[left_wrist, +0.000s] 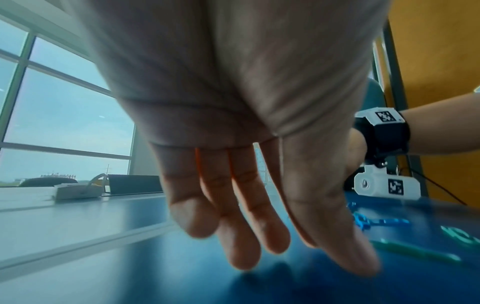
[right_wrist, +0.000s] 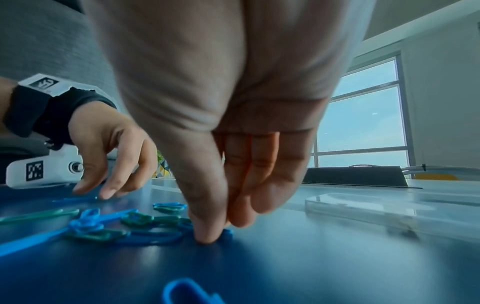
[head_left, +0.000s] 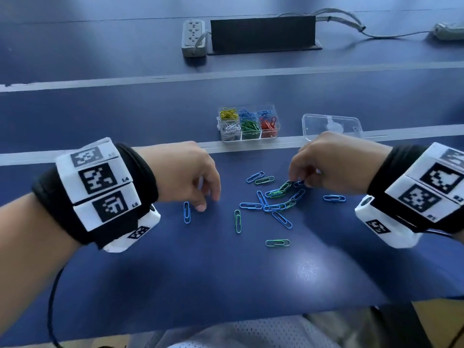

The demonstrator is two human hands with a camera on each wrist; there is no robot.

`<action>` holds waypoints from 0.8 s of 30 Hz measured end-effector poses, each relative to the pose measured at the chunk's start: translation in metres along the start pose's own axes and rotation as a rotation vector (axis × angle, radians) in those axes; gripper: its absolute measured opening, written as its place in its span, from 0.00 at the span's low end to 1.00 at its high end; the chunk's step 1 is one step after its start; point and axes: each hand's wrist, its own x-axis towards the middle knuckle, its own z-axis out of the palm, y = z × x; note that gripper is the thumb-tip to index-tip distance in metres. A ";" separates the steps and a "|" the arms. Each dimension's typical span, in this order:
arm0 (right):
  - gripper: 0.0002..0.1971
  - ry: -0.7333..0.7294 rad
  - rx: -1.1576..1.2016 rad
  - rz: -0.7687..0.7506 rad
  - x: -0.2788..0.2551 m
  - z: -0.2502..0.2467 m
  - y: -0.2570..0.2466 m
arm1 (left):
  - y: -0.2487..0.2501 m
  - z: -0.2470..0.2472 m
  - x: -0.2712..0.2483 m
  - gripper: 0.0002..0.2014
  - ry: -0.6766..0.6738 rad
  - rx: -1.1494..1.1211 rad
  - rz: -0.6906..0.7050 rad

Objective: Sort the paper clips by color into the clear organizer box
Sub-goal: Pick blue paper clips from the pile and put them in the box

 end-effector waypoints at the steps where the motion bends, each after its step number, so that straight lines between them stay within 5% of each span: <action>1: 0.15 -0.002 -0.002 0.008 -0.001 0.001 0.000 | -0.001 0.001 -0.001 0.12 -0.015 0.005 -0.012; 9: 0.11 -0.006 0.076 0.052 -0.009 0.009 0.001 | -0.010 0.008 -0.006 0.03 -0.052 0.086 0.007; 17: 0.16 0.041 0.085 0.025 -0.010 0.006 0.007 | -0.016 0.009 -0.011 0.09 -0.059 0.092 0.032; 24: 0.05 0.084 -0.045 0.065 -0.009 0.005 0.013 | -0.015 0.009 -0.009 0.01 -0.053 0.132 0.002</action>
